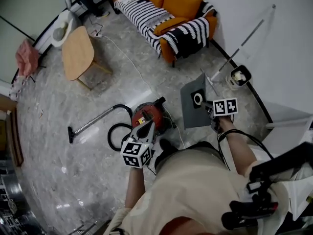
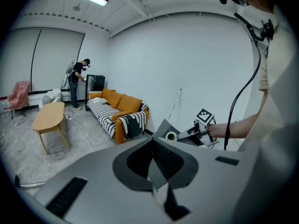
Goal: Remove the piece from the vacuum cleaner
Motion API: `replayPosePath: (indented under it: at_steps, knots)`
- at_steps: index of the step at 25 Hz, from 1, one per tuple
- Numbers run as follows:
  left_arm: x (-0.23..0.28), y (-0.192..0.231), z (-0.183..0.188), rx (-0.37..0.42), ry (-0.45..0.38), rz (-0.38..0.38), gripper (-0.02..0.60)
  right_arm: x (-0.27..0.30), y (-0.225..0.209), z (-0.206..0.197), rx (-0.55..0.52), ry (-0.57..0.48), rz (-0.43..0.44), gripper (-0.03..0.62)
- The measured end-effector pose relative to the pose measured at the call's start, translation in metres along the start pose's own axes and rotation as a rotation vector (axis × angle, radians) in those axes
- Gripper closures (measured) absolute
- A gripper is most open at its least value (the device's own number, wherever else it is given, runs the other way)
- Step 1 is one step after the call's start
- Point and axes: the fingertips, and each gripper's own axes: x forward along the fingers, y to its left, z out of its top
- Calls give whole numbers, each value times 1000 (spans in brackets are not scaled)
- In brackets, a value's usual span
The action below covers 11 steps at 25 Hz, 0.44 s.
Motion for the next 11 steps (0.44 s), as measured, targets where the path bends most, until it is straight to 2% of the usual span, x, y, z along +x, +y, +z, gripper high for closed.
replayPosePath:
  at_steps: [6, 11]
  knots:
    - [37, -99, 5, 68, 3, -9, 577, -68, -55, -37, 65, 2, 67, 565]
    - [87, -162, 30, 207, 13, -82, 578, -111, -110, -32, 112, -85, 60, 565]
